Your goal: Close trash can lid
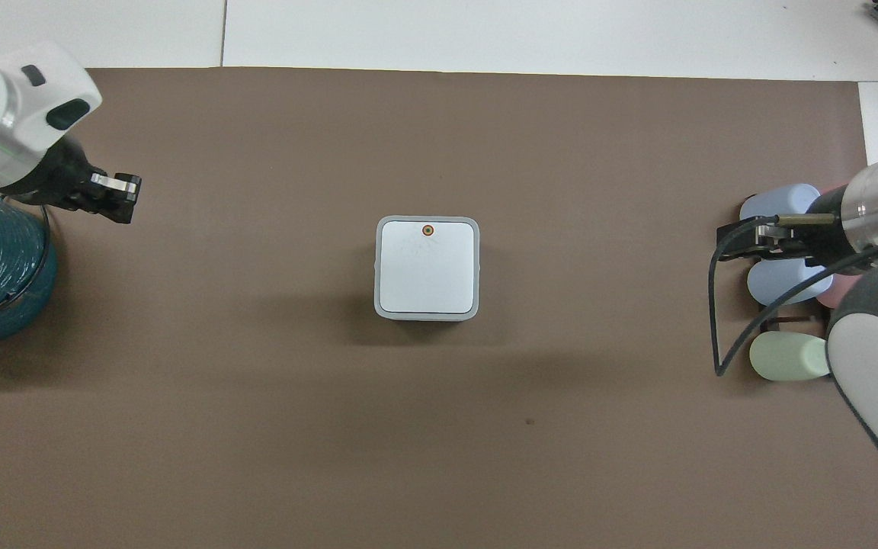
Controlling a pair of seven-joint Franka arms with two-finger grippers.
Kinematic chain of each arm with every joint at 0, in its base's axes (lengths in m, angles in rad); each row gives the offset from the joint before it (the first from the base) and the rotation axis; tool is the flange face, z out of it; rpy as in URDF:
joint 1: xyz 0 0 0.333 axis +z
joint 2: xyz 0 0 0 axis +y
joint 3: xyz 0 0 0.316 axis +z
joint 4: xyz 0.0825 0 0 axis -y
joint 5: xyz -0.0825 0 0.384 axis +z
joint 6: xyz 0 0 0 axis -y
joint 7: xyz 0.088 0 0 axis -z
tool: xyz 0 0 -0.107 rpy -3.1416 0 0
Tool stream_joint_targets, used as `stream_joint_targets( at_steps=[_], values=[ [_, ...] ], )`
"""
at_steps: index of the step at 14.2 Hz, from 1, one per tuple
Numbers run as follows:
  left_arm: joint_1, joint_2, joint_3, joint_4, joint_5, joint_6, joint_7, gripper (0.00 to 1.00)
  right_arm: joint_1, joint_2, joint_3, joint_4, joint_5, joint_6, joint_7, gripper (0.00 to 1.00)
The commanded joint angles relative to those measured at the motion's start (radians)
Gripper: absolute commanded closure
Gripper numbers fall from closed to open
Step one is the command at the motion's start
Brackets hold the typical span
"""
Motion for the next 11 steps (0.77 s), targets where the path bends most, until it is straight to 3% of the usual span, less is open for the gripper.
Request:
stream_joint_targets(
  at_steps=[1, 2, 4, 11],
  values=[
    [0.003, -0.024, -0.010, -0.005, 0.029, -0.042, 0.005, 0.91, -0.015, -0.024, 0.006, -0.027, 0.014, 0.010, -0.025, 0.00],
    [0.003, -0.030, -0.013, -0.007, 0.026, -0.025, 0.003, 0.73, -0.015, -0.024, 0.006, -0.027, 0.014, 0.010, -0.025, 0.00],
    [0.003, -0.053, -0.019, -0.031, 0.023, 0.061, -0.006, 0.00, -0.015, -0.024, 0.006, -0.027, 0.014, 0.010, -0.025, 0.00],
    [-0.005, -0.060, -0.019, -0.051, 0.025, 0.118, 0.008, 0.00, -0.015, -0.024, 0.006, -0.027, 0.014, 0.010, -0.025, 0.00]
  ],
)
